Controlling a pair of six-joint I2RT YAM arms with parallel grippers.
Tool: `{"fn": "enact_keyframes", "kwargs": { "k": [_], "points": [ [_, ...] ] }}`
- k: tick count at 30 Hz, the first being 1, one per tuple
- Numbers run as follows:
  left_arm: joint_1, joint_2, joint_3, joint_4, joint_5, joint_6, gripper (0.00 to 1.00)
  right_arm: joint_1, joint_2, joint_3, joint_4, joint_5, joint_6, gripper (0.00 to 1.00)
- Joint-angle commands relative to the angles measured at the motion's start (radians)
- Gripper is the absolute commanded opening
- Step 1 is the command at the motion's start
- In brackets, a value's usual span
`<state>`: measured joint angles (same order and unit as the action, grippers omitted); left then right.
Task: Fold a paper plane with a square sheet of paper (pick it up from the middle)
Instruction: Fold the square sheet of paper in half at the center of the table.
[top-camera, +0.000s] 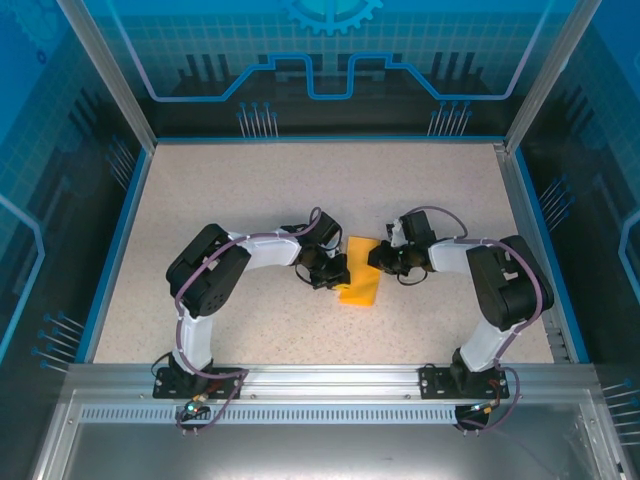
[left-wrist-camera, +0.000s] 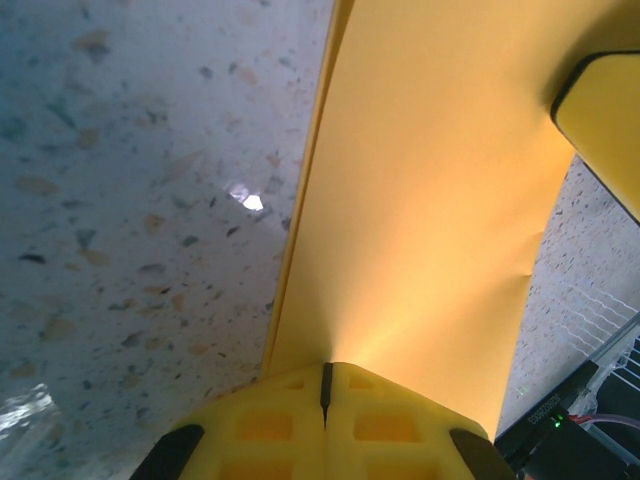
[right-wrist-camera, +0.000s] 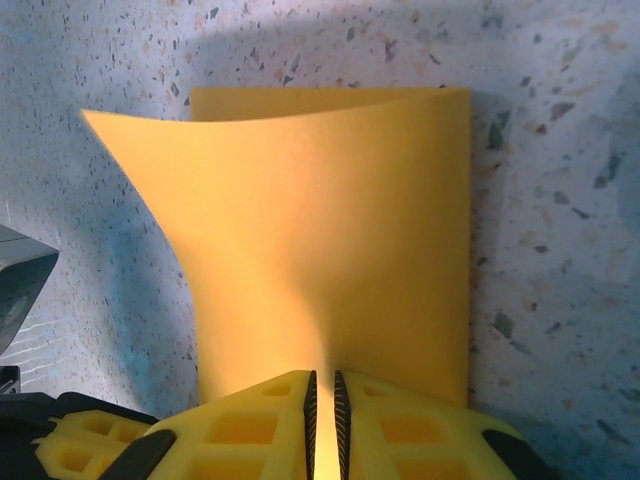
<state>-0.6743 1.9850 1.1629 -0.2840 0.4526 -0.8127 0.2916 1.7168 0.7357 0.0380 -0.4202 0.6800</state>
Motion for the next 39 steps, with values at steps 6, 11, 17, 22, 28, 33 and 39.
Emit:
{"fn": "enact_keyframes", "kwargs": {
  "k": [6, 11, 17, 22, 28, 33, 39],
  "points": [
    [-0.007, 0.104, -0.048, -0.162, -0.112, -0.003, 0.05, 0.005, 0.013, 0.108, -0.047, 0.044, -0.020, 0.16],
    [-0.007, 0.106, -0.046, -0.167, -0.113, 0.002, 0.05, -0.008, 0.099, 0.130, -0.025, 0.062, -0.010, 0.16],
    [-0.007, 0.104, -0.049, -0.167, -0.114, 0.003, 0.04, -0.043, 0.137, 0.138, 0.005, 0.080, 0.000, 0.16],
    [-0.008, 0.105, -0.052, -0.165, -0.115, 0.004, 0.04, -0.067, 0.157, 0.203, -0.009, 0.096, -0.014, 0.16],
    [-0.008, 0.107, -0.052, -0.161, -0.118, 0.003, 0.04, -0.080, 0.130, 0.266, -0.065, 0.142, -0.044, 0.16],
    [-0.008, 0.108, -0.053, -0.159, -0.124, -0.001, 0.04, -0.058, 0.024, 0.233, -0.104, 0.113, -0.044, 0.17],
    [-0.007, 0.103, -0.057, -0.154, -0.130, -0.009, 0.04, 0.047, -0.180, 0.038, -0.132, 0.081, 0.028, 0.17]
  ]
}}
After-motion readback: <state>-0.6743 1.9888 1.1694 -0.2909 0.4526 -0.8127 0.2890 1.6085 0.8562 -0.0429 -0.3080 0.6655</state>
